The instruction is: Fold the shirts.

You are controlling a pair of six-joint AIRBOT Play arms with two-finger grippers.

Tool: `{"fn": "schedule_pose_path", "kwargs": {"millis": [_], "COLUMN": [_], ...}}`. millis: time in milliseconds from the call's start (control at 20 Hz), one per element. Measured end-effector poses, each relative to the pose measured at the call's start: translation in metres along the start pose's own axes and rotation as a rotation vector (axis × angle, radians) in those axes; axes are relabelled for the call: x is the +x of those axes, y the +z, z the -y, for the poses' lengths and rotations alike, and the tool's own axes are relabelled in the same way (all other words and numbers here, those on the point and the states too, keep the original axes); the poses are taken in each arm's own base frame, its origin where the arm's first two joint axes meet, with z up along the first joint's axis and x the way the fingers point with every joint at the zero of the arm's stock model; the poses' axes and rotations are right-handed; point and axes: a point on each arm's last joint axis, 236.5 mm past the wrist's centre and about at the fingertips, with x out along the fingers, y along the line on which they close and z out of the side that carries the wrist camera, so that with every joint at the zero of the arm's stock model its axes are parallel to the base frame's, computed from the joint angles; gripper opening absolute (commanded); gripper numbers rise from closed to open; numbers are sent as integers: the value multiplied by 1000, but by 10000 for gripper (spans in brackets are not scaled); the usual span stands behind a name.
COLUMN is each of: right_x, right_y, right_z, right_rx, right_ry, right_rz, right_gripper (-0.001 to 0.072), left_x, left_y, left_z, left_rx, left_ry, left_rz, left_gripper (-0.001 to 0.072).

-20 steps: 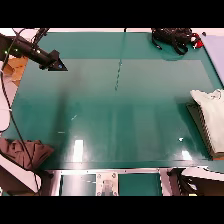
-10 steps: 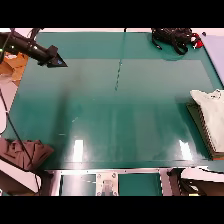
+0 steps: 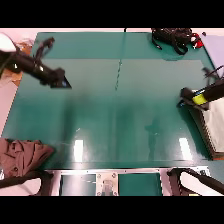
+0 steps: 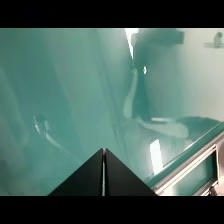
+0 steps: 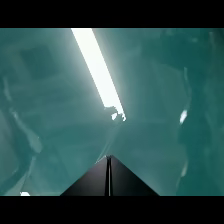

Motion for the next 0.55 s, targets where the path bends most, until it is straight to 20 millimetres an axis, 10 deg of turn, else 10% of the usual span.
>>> {"fn": "schedule_pose_path", "kwargs": {"millis": [250, 550], "right_x": [38, 49], "right_y": [-47, -64], "right_z": [-42, -56], "right_rx": [-151, -211], "right_ry": [70, 93], "right_rz": [-22, -36], "right_gripper": [16, 16], "left_x": [18, 23], "left_y": [-71, -89], "left_z": [0, -10], "left_rx": [-68, -88], "left_ry": [53, 97], "left_rz": [-16, -2], "left_gripper": [25, 25]}}
